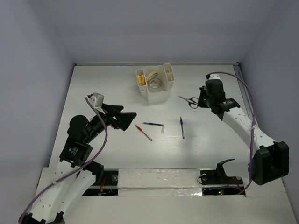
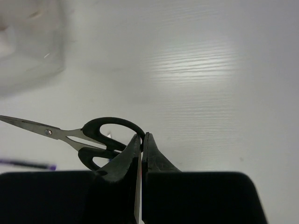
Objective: Sort the stationery into containers
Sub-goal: Pick up the scissors from the center of the board.
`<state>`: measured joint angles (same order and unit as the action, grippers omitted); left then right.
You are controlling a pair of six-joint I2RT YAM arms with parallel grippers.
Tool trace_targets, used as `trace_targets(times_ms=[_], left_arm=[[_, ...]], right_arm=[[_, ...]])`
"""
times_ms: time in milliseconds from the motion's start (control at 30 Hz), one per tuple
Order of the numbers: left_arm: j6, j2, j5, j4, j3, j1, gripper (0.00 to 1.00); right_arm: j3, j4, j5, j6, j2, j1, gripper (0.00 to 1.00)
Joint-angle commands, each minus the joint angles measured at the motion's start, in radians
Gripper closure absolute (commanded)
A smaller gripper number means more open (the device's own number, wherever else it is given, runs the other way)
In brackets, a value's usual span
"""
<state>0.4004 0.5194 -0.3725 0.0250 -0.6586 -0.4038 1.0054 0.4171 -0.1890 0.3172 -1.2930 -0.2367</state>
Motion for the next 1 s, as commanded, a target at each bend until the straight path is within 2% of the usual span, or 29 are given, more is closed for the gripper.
trace_targets(times_ms=[0, 67, 167, 300, 367, 533, 667, 767, 800, 867, 900, 967], left_arm=[[0.103, 0.066, -0.141, -0.197, 0.010, 0.006, 0.01], [0.082, 0.125, -0.169, -0.191, -0.004, -0.004, 0.01], [-0.016, 0.163, -0.163, -0.082, -0.061, -0.004, 0.11], [-0.113, 0.180, -0.140, 0.103, -0.111, -0.004, 0.11], [-0.133, 0.206, -0.143, 0.144, -0.116, -0.004, 0.12], [-0.138, 0.257, -0.255, 0.125, -0.079, -0.004, 0.18], [-0.114, 0.303, -0.279, 0.102, -0.070, -0.004, 0.20], [-0.100, 0.318, -0.305, 0.075, -0.064, -0.013, 0.29], [-0.098, 0.324, -0.322, 0.066, -0.062, -0.013, 0.36], [-0.095, 0.343, -0.321, 0.064, -0.061, -0.023, 0.42], [-0.097, 0.349, -0.321, 0.062, -0.059, -0.033, 0.50], [-0.097, 0.367, -0.316, 0.059, -0.055, -0.043, 0.52]], right_arm=[[0.042, 0.006, 0.114, -0.110, 0.004, -0.136, 1.00], [0.082, 0.046, 0.201, -0.154, -0.012, -0.213, 1.00], [0.139, 0.078, 0.339, -0.234, -0.032, -0.280, 1.00], [0.182, 0.074, 0.442, -0.305, -0.055, -0.334, 1.00], [0.218, 0.080, 0.483, -0.358, -0.072, -0.361, 1.00], [0.309, 0.114, 0.497, -0.443, -0.155, -0.463, 1.00], [0.381, 0.143, 0.471, -0.474, -0.215, -0.515, 1.00], [0.441, 0.158, 0.442, -0.484, -0.258, -0.544, 1.00], [0.473, 0.164, 0.438, -0.489, -0.268, -0.559, 1.00], [0.502, 0.178, 0.418, -0.492, -0.296, -0.570, 1.00], [0.516, 0.181, 0.413, -0.495, -0.304, -0.570, 1.00], [0.553, 0.195, 0.402, -0.498, -0.327, -0.592, 1.00]])
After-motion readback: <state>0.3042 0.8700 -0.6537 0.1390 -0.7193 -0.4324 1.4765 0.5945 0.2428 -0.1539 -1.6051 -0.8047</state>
